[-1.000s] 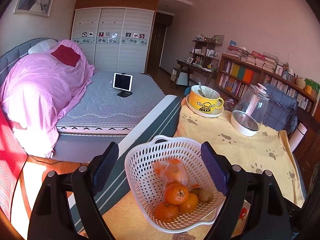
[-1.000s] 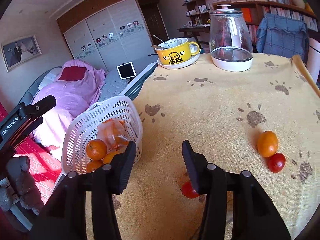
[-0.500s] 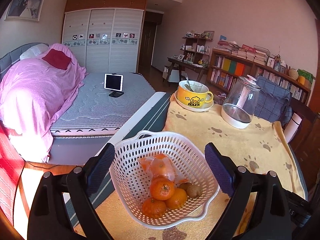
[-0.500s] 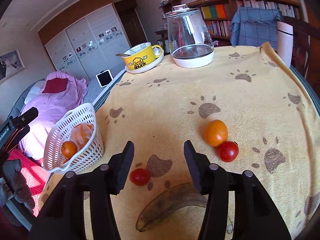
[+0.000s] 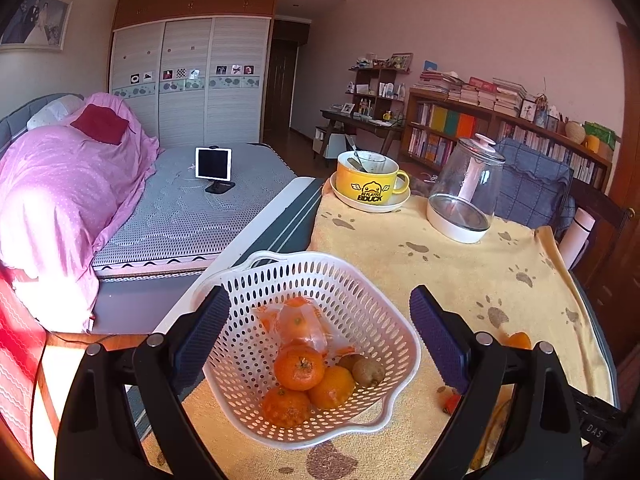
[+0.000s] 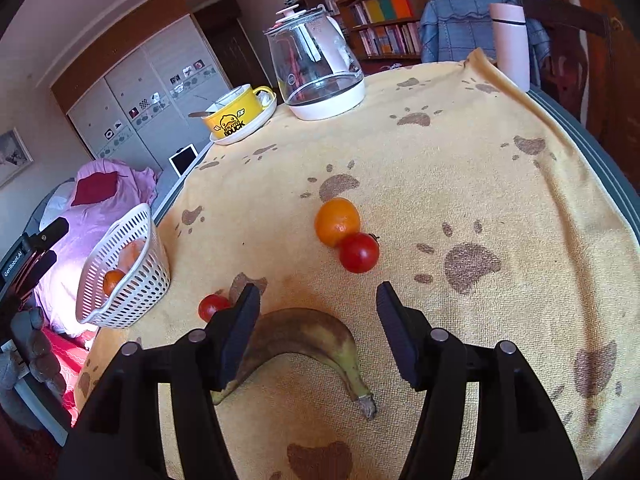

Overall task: Organize fruits
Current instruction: 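Move the right tool to the banana while the left tool approaches the red tomato, then close the right tool on the banana while the left tool lowers toward the tomato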

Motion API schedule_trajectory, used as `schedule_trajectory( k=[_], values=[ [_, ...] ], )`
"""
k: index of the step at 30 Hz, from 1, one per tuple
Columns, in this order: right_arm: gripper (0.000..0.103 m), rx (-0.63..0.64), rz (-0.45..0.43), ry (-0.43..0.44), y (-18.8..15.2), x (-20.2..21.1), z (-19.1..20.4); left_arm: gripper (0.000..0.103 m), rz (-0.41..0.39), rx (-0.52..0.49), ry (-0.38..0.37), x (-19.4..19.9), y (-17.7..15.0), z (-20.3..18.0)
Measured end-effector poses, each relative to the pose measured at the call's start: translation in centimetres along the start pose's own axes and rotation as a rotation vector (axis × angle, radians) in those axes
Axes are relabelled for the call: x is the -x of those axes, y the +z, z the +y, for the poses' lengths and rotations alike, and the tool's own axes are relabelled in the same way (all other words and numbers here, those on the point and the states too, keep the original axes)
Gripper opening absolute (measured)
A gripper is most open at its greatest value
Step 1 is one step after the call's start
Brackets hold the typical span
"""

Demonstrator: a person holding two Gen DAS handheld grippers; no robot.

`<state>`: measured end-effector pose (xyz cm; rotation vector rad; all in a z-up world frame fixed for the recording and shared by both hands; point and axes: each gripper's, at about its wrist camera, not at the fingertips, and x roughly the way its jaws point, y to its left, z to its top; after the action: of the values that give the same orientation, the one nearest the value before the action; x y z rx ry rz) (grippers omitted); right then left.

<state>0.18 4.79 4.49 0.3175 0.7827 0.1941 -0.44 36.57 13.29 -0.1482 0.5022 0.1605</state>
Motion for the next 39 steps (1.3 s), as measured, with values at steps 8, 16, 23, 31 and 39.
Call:
schedule_trajectory(
  k=[8, 16, 23, 31, 39],
  values=[
    [0.068, -0.025, 0.029, 0.042, -1.7, 0.4, 0.6, 0.093, 0.007, -0.035, -0.023, 0.1, -0.5, -1.4],
    [0.068, 0.038, 0.097, 0.175, -3.8, 0.4, 5.4, 0.093, 0.007, -0.049, -0.044, 0.4, -0.7, -2.0],
    [0.068, -0.013, 0.141, 0.149, -4.6, -1.1, 4.0, 0.093, 0.007, -0.051, -0.052, 0.6, -0.7, -2.2],
    [0.069, -0.099, 0.145, 0.132, -3.6, -1.8, 0.7, 0.093, 0.013, -0.08, -0.06, 0.5, -1.2, -3.0],
    [0.069, -0.072, 0.119, 0.01, -1.7, -2.3, -0.4, 0.093, 0.016, -0.082, -0.063, 0.3, -1.1, -3.2]
  ],
)
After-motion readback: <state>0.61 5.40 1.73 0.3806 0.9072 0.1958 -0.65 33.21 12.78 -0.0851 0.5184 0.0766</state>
